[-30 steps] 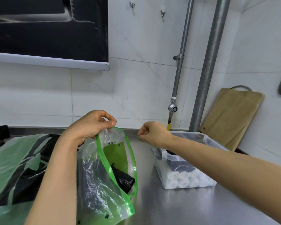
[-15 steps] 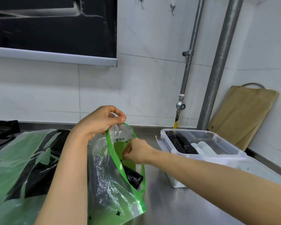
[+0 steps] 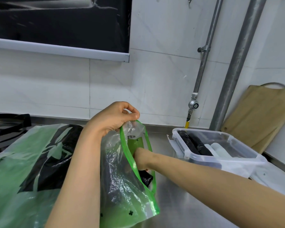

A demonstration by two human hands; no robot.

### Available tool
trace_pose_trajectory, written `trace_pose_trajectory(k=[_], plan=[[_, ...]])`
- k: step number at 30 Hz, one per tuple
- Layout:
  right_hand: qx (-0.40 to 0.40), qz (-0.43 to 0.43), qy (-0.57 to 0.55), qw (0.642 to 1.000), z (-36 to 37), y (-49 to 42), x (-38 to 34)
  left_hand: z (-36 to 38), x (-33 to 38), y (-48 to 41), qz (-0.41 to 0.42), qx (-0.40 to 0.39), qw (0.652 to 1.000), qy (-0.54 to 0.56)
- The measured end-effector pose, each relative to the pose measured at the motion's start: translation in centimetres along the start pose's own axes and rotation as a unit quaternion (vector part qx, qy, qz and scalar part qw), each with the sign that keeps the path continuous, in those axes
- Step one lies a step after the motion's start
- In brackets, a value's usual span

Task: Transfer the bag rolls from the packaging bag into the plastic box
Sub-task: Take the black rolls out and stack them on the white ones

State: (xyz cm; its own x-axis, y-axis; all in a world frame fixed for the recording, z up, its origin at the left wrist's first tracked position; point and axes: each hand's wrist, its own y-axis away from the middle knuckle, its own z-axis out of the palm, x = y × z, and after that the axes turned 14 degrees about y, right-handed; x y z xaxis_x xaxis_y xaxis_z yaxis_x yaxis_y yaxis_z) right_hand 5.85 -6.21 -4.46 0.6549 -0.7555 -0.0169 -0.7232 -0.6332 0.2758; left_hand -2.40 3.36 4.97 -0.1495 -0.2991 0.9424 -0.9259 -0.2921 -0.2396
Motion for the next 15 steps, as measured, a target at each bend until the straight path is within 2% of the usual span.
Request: trace_pose_trajectory(k=[5, 8, 15], plan=[[-0.025, 0.015, -0.042, 0.999, 0.6, -0.2, -0.7, 0.2, 0.0, -0.1, 0.001, -0.003, 1.000, -0.004], [-0.032, 0.000, 0.001, 0.999, 1.1, -0.2, -1.3, 0.3, 0.0, -0.1, 0.003, -0.005, 1.000, -0.007], [-0.025, 0.009, 0.010, 1.000, -0.6, 2.6, -1.0, 0.5, 0.0, -0.1, -0.003, -0.011, 1.000, -0.021]])
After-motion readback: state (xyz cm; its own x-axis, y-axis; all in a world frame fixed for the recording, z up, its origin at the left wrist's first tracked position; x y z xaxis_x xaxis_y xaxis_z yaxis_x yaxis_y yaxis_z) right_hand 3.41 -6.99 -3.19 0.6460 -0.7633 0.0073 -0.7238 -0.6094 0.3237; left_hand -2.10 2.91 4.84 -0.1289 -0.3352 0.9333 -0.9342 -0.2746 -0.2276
